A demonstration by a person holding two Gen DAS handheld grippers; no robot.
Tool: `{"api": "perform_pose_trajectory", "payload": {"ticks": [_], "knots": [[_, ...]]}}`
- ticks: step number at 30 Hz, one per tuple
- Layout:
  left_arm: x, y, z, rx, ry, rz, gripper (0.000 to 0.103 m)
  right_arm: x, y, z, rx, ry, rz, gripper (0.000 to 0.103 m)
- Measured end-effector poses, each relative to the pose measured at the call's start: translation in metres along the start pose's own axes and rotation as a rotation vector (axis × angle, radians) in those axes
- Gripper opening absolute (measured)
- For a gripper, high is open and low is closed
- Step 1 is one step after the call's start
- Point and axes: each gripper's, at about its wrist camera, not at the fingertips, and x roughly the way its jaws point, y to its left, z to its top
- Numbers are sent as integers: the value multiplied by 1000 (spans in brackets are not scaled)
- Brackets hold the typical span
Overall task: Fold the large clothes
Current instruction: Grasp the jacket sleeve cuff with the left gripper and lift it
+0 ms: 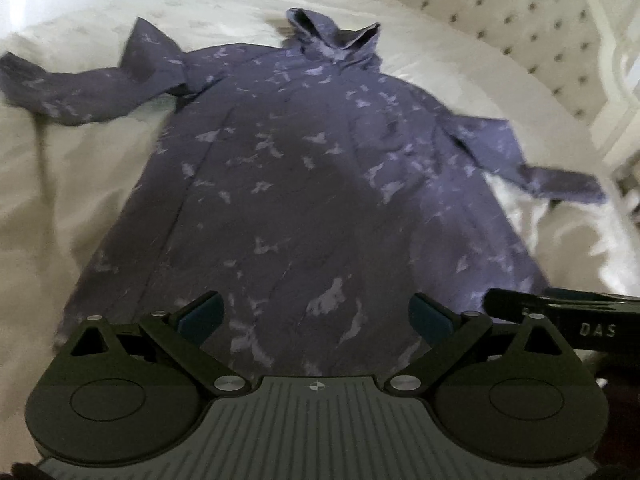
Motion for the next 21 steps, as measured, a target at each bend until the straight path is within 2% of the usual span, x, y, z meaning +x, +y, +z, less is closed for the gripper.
{"api": "perform_pose_trajectory", "payload": {"ticks": [2, 4, 7, 9, 16, 21], "knots": [[4, 10, 9, -13, 2, -24, 101, 4, 1, 10, 4, -1, 52, 102], [6, 23, 21, -21, -9, -17, 100, 11, 0, 21, 28, 5, 114, 102], [6, 43, 41, -22, -45, 29, 100, 24, -1, 40, 92, 31, 220, 102], [7, 61, 55, -31, -64, 62, 100, 32, 0, 51, 126, 37, 250, 102], [6, 140, 111, -91, -143, 216, 100, 49, 12, 84, 96, -32, 194, 102], [7, 196, 142, -133, -212, 367, 100, 62, 20, 97, 54, -48, 146, 102]]}}
